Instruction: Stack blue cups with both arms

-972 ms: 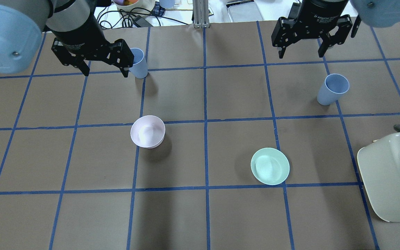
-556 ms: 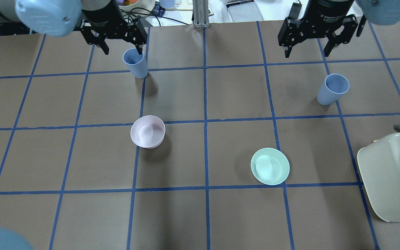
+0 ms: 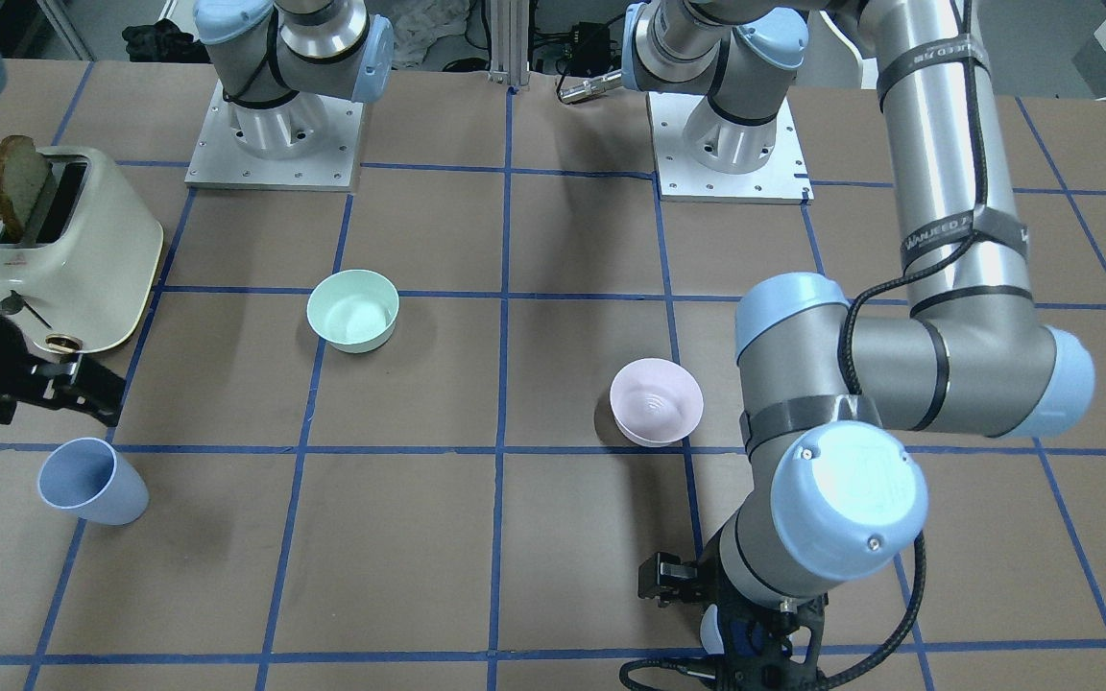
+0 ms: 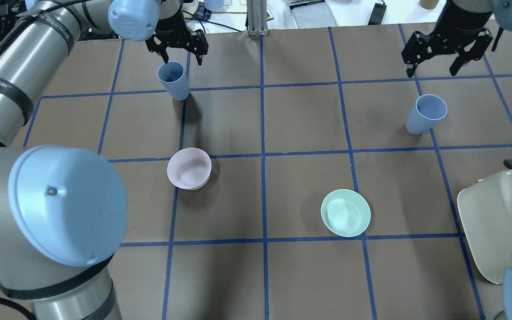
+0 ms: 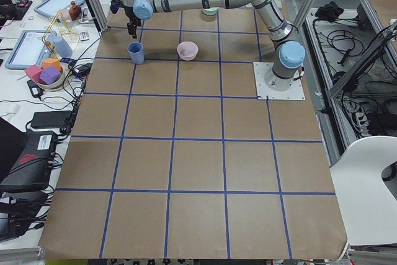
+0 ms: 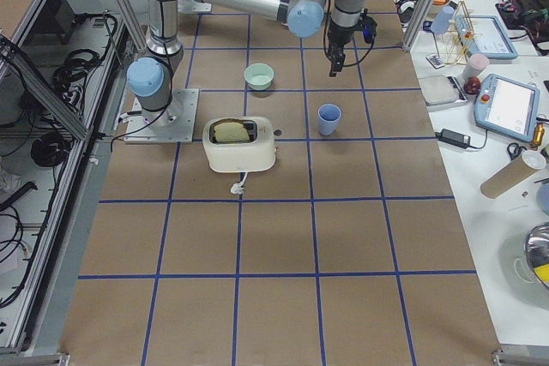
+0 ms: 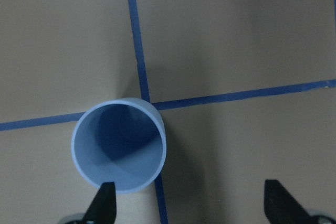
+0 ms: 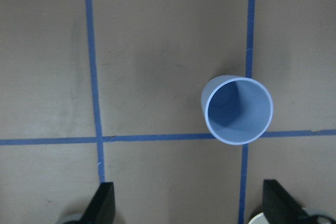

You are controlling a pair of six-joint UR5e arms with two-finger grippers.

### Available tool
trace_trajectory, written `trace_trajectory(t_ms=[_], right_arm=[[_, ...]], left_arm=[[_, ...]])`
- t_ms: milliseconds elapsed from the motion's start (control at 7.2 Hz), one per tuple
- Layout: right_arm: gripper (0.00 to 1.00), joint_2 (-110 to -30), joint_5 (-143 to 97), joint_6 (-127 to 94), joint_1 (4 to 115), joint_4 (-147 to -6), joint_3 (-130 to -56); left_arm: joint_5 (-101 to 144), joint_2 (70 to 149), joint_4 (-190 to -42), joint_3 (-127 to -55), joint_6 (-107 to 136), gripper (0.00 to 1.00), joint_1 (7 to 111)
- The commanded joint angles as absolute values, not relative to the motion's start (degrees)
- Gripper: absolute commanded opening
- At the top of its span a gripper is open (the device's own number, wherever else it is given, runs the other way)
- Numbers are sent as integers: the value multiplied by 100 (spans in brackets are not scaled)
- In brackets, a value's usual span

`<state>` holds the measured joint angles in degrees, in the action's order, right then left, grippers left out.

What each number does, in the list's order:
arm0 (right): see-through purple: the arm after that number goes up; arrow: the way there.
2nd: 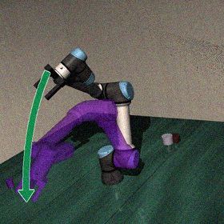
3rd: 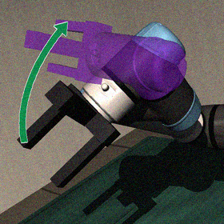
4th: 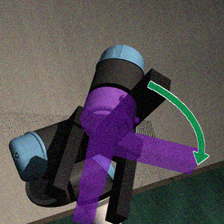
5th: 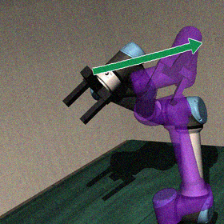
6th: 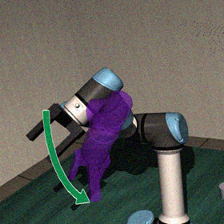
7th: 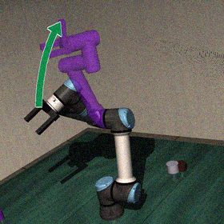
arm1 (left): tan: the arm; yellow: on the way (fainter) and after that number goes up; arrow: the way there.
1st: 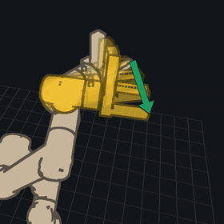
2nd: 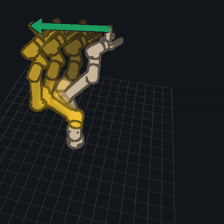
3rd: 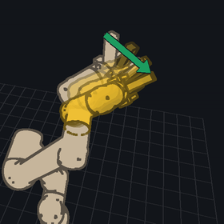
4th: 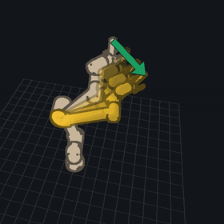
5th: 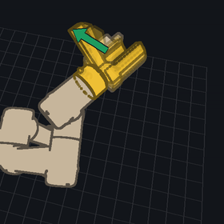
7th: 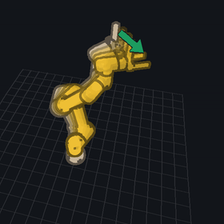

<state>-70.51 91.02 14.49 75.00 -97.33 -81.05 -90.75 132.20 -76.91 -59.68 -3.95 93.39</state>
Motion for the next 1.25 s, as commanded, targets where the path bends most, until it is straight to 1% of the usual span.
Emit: trace_trajectory(t_ms=[0,139,278,417,694,833,972,1111], right_arm=[[100,-6470,9088,2230,6945,-10002,-8121],[100,-6399,9097,2293,6935,-10019,-8138],[100,-6216,9105,2303,6926,-10133,-8139],[100,-5979,9123,2303,6926,-10108,-8156],[96,-5863,9123,2294,6917,-10064,-8156],[93,-5836,9140,2303,6917,-10046,-8217],[86,-5827,9149,2303,6847,-10037,-8235],[73,-5810,9115,2294,6812,-10046,-8253]], left_arm=[[-9210,13499,-7594,-5950,-579,65,9334],[-9524,13535,-7550,-5933,-711,35,9343],[-9536,13561,-7532,-5915,-712,15,9343],[-9545,13579,-7532,-5889,-703,0,9343],[-9527,13449,-7541,-5862,-590,0,9421],[-9449,13299,-7628,-5862,-467,0,9683],[-9309,13159,-7664,-5897,126,0,10155],[-9308,13122,-7829,-5993,880,0,10673]])
